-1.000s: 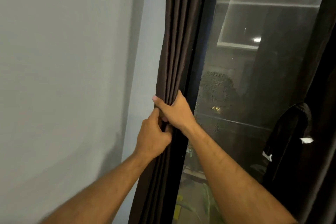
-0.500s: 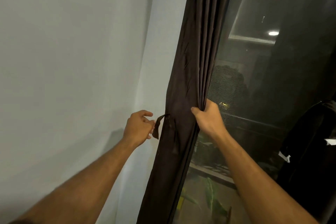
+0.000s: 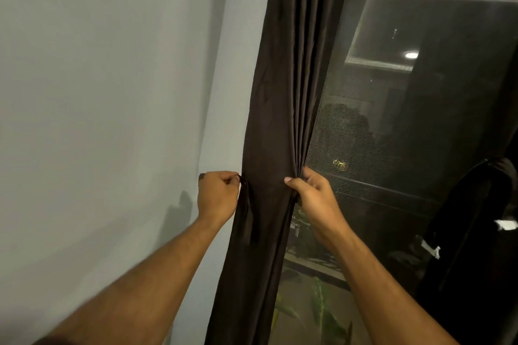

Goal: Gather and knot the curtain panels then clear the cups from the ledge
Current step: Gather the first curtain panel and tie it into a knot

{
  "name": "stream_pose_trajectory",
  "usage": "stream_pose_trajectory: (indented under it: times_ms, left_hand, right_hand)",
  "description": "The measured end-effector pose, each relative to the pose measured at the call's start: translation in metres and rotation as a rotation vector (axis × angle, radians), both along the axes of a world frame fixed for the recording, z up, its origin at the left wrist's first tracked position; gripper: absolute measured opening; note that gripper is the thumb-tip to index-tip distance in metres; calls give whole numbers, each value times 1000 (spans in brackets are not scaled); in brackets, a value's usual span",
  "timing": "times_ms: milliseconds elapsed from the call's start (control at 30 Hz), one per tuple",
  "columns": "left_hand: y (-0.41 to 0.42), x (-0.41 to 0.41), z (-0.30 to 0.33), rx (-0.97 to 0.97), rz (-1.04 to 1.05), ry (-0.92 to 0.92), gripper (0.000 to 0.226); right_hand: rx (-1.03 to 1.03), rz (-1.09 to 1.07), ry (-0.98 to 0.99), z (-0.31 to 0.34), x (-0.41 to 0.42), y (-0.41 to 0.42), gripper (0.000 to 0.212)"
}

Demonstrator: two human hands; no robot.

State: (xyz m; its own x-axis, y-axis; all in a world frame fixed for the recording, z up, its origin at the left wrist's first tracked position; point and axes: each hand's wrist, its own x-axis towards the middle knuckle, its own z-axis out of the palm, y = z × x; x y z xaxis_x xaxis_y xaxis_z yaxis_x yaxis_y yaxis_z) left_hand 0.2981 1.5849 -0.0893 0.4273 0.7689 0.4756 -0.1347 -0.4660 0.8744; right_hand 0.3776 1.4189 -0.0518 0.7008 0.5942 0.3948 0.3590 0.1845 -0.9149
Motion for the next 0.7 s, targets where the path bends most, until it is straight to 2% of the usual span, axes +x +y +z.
stream_pose_trajectory:
  times_ms: [67, 200, 267, 333, 433, 467, 500, 567, 633, 700]
  left_hand:
    - [-2, 2, 0, -98, -73, -21, 22]
    - [-12, 2, 8, -380, -364, -27, 20]
    - [-19, 0, 13, -473, -471, -23, 16]
    - [-22, -1, 15, -533, -532, -18, 18]
    - [-20, -1, 16, -576, -603, 2, 23]
    - [-19, -1, 17, -576, -631, 15, 25]
    - [-18, -3, 18, -576, -659, 23, 26]
    - [-19, -6, 20, -570, -713, 42, 28]
    - [-20, -11, 23, -552, -735, 53, 30]
    - [-17, -14, 23, -530, -727, 78, 33]
  right_hand:
    - [63, 117, 69, 1, -6, -1, 29]
    - [132, 340, 260, 1, -10, 11, 25]
    - [122, 333, 318, 1, -9, 18, 14]
    - [28, 211, 174, 6, -10, 23, 5]
    - [-167, -147, -292, 20, -4, 30, 31]
    - [-211, -224, -364, 23, 0, 31, 36]
    - [-234, -256, -371, 25, 3, 32, 39]
    - [-245, -205, -261, 26, 5, 30, 47]
    - [-284, -147, -167, 26, 6, 25, 66]
    - [-407, -84, -114, 30, 0, 16, 79]
